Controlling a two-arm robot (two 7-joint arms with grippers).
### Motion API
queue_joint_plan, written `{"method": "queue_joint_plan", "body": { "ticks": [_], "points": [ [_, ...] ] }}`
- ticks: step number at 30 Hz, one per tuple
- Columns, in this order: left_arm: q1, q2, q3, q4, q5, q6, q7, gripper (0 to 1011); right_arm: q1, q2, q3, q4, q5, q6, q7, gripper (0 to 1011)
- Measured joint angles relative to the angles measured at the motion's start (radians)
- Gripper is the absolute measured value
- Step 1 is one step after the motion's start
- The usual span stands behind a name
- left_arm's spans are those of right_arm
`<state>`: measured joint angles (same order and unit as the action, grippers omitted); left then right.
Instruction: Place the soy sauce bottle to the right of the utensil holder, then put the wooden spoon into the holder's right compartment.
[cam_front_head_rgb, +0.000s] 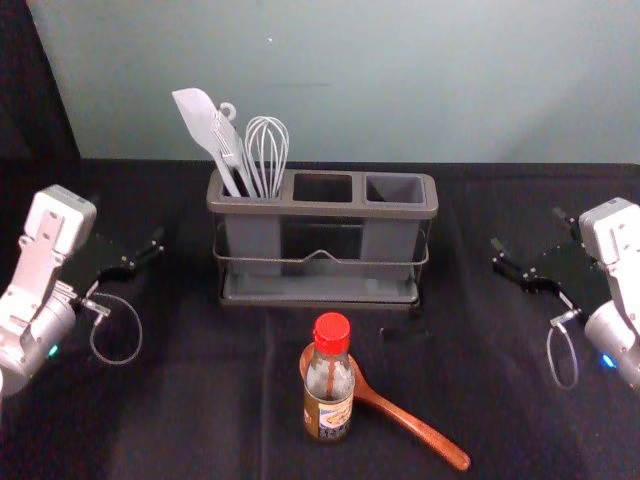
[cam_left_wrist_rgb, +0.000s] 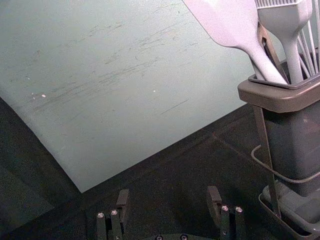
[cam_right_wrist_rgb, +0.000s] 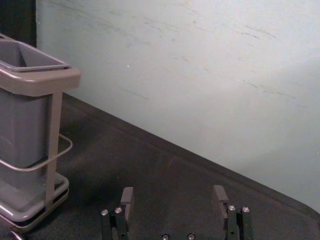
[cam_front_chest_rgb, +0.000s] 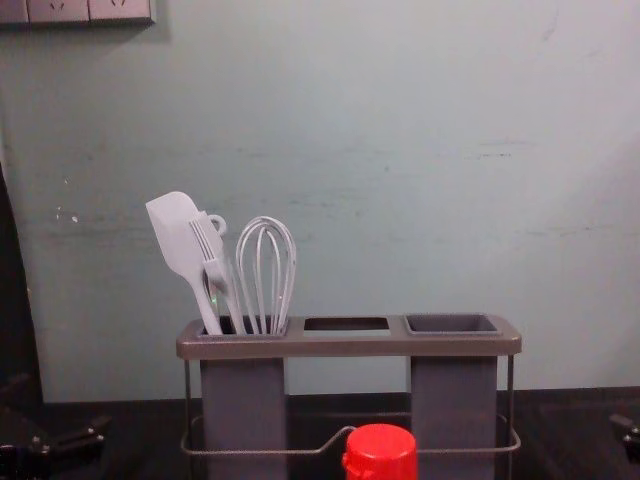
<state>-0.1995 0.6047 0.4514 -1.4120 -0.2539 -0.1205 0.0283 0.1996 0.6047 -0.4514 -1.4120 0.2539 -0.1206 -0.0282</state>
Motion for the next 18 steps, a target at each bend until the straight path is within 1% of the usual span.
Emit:
{"method": "queue_joint_plan", "body": {
  "ticks": [18],
  "points": [
    [0.000,0.000,0.000,0.000,0.000,0.000,0.000,1000,0.000,0.000,0.000,0.000,0.000,0.000,0.000,1004]
  ]
}}
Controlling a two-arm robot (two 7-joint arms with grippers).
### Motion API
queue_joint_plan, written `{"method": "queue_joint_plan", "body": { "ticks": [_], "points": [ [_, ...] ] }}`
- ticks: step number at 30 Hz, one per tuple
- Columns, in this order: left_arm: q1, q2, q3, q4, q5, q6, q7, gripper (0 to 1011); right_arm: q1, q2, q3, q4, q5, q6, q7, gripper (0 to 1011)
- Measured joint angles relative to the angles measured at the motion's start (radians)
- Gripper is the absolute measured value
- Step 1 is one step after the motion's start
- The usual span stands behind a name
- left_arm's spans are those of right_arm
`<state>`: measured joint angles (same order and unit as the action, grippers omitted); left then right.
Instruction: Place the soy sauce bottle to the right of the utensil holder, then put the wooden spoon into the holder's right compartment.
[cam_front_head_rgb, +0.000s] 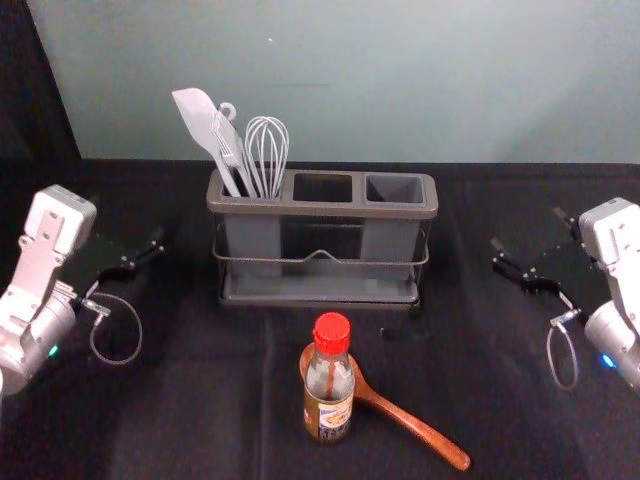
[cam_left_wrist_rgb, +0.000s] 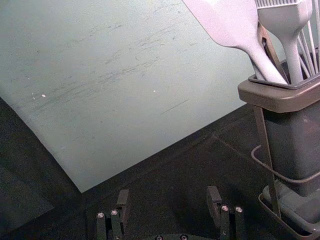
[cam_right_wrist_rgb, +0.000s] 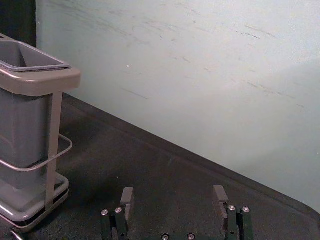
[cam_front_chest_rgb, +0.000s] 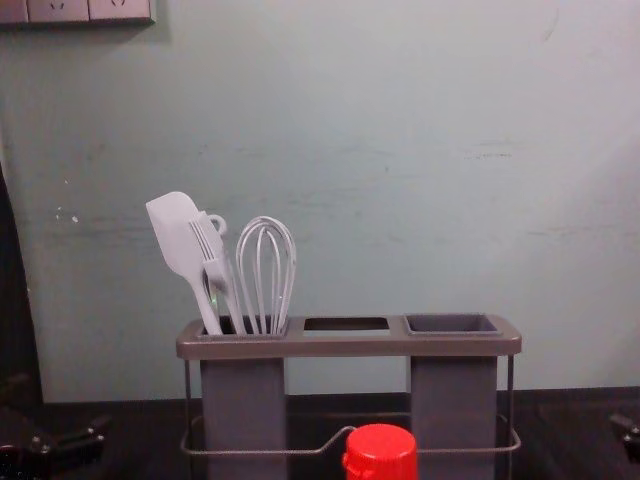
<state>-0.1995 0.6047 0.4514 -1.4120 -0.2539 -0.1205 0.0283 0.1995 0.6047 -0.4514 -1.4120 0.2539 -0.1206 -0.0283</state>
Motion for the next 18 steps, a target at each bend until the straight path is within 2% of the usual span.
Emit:
{"method": "queue_joint_plan", "body": {
  "ticks": [18],
  "points": [
    [0.000,0.000,0.000,0.000,0.000,0.000,0.000,1000,-0.010,0.000,0.007,-0.011,-0.003,-0.001,-0.001,1004]
  ]
}}
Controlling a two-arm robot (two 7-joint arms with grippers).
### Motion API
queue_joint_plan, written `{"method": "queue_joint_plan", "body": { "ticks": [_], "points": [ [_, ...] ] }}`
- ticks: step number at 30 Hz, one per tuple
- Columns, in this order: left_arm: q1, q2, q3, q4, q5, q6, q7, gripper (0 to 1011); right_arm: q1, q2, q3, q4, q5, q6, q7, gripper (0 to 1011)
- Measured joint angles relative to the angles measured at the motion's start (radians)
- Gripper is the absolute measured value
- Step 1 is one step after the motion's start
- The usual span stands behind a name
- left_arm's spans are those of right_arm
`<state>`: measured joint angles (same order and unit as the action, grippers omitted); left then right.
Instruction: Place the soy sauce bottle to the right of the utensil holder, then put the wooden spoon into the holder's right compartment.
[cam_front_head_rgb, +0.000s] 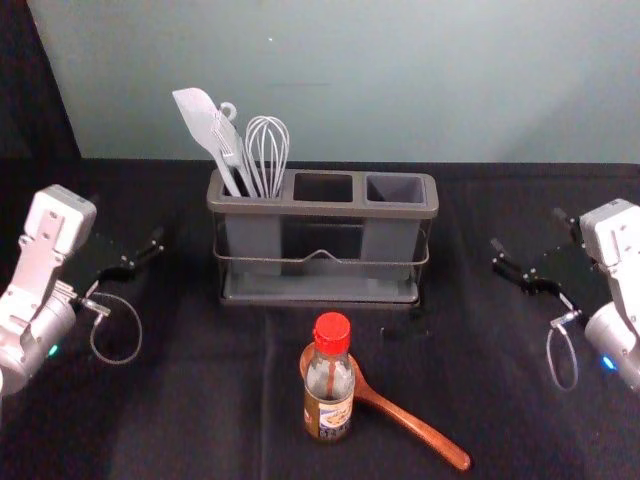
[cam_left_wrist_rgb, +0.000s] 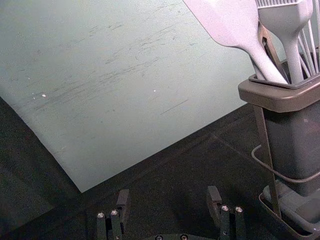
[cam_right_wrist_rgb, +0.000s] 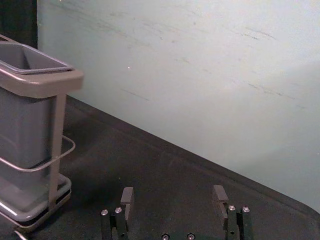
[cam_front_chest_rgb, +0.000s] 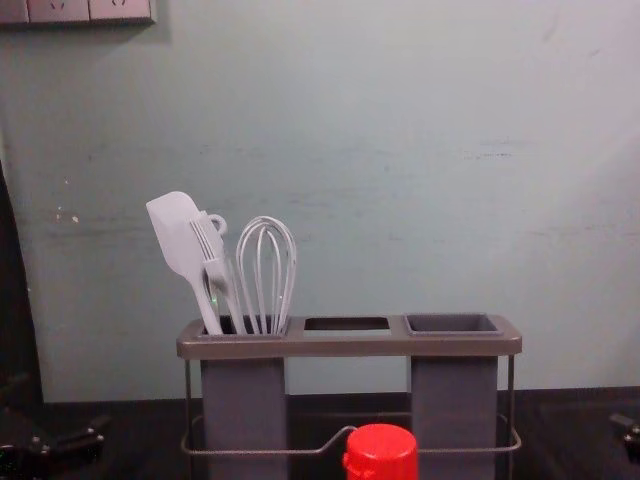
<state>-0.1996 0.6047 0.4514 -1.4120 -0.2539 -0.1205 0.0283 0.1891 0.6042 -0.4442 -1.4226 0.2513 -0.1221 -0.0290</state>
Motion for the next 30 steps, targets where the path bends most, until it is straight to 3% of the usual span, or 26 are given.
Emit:
{"method": "queue_joint_plan", "body": {
  "ticks": [12,16,20,30],
  "points": [
    [0.000,0.000,0.000,0.000,0.000,0.000,0.000,1000,-0.124,0.014,0.037,-0.135,-0.033,-0.027,-0.038,1004],
    [0.000,0.000,0.000,0.000,0.000,0.000,0.000,1000,-0.201,0.018,0.058,-0.215,-0.038,-0.048,-0.060,1004],
    [0.000,0.000,0.000,0.000,0.000,0.000,0.000,1000,-0.244,0.021,0.070,-0.259,-0.040,-0.060,-0.069,1004],
    [0.000,0.000,0.000,0.000,0.000,0.000,0.000,1000,-0.344,0.016,0.078,-0.367,-0.024,-0.109,-0.039,1004]
  ]
}}
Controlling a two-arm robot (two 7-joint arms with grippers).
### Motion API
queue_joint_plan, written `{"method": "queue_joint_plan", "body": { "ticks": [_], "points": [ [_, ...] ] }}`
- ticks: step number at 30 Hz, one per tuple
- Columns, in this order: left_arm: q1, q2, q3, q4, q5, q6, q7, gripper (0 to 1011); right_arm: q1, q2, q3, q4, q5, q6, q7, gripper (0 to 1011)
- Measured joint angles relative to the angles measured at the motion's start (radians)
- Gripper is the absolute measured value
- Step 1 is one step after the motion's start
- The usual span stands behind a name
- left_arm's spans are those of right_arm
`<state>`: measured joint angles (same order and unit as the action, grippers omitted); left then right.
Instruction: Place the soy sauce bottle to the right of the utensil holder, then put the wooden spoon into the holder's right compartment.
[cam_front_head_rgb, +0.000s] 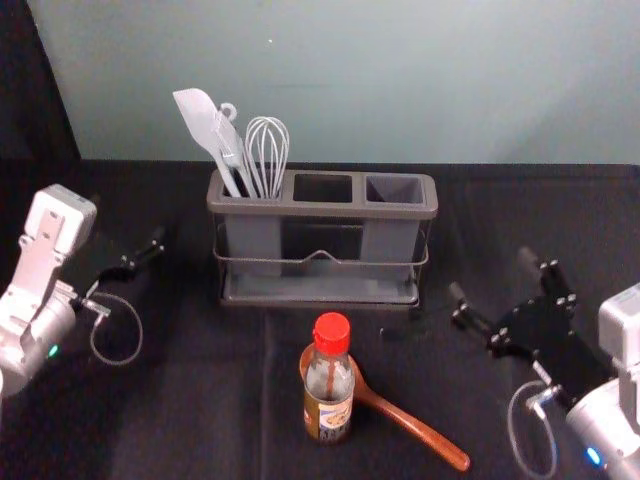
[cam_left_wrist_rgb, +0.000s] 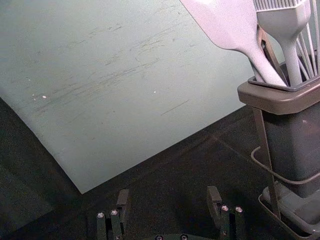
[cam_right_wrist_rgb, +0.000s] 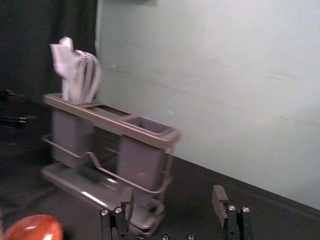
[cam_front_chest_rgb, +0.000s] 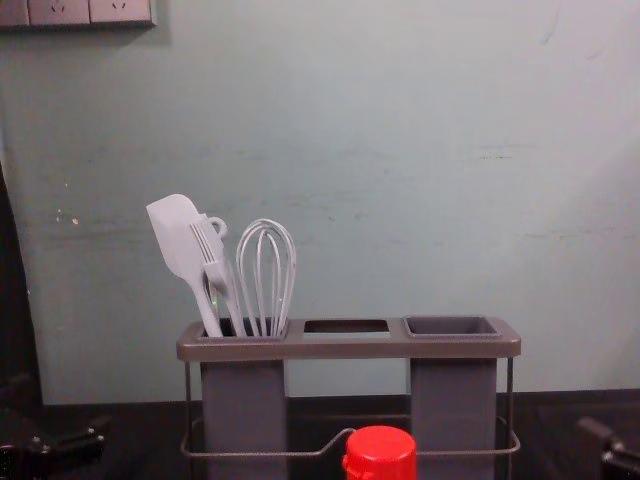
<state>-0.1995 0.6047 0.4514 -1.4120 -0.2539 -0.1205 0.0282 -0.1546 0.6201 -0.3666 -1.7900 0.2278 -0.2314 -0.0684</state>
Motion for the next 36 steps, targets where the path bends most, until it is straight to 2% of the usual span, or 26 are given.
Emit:
{"method": "queue_joint_plan", "body": {
  "ticks": [5,16,23,36],
  "points": [
    [0.000,0.000,0.000,0.000,0.000,0.000,0.000,1000,-0.025,-0.018,-0.024,-0.032,0.007,-0.011,0.049,1004],
    [0.000,0.000,0.000,0.000,0.000,0.000,0.000,1000,-0.036,-0.049,-0.055,-0.060,0.045,-0.011,0.146,1004],
    [0.000,0.000,0.000,0.000,0.000,0.000,0.000,1000,-0.052,-0.047,-0.052,-0.091,0.054,0.020,0.179,1004],
    [0.000,0.000,0.000,0.000,0.000,0.000,0.000,1000,-0.073,-0.042,-0.041,-0.141,0.102,0.082,0.269,1004]
  ]
}}
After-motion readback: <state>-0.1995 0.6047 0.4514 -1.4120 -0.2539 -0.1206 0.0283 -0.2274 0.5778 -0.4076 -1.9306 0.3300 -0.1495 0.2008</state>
